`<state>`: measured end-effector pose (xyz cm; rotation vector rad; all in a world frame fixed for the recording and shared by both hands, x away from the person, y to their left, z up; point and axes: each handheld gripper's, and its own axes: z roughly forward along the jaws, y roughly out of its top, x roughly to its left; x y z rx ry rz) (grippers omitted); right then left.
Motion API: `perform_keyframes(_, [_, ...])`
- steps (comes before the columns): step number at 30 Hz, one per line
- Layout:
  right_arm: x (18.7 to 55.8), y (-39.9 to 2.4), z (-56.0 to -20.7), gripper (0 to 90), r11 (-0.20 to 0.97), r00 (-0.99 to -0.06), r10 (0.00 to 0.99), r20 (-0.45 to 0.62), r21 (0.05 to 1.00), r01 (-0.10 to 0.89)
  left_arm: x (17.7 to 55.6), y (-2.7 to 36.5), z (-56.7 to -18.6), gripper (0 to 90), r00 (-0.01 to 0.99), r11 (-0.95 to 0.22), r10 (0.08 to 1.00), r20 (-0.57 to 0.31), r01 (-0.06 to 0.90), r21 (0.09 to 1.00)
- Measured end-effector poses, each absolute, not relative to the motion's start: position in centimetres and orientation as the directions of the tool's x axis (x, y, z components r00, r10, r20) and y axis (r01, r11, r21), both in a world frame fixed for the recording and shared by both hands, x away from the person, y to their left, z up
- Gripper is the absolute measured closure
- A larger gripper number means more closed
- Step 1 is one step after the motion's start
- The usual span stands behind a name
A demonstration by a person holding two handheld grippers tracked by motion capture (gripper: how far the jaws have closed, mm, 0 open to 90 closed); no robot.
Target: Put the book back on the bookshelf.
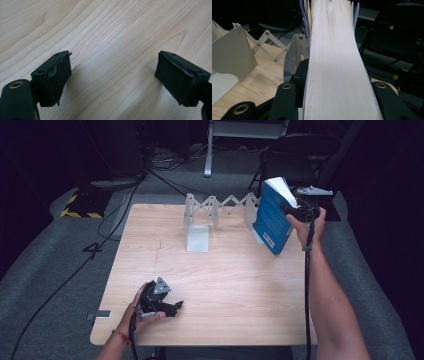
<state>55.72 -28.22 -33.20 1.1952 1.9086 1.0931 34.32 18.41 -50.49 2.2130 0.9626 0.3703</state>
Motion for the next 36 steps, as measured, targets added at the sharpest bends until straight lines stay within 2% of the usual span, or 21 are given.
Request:
perform_keyframes(7, [55.7,-27.9,-33.1,55.2,0.267,-0.391,0.915,-0.097,0.873,0.408,34.3,18.4,-50.5,13.6,0.685,-0.491,0.728,-0.011,0.533,0.689])
perform_keyframes(30, [55.1,-29.7,-33.4,29.0,0.306,-0.440,0.896,-0.060,0.800,0.515,34.4,18.5,-50.5,13.2,0.692,-0.498,0.722,-0.011,0.531,0.686])
perform_keyframes(32, [54.9,-29.8,-33.2,24.7,0.305,-0.439,0.897,-0.056,0.797,0.521,34.4,18.5,-50.5,13.1,0.692,-0.498,0.722,-0.012,0.531,0.686])
perform_keyframes(36, [54.4,-29.8,-33.2,24.3,0.322,-0.438,0.895,-0.081,0.797,0.511,34.4,18.5,-50.5,13.1,0.692,-0.498,0.721,-0.012,0.531,0.685])
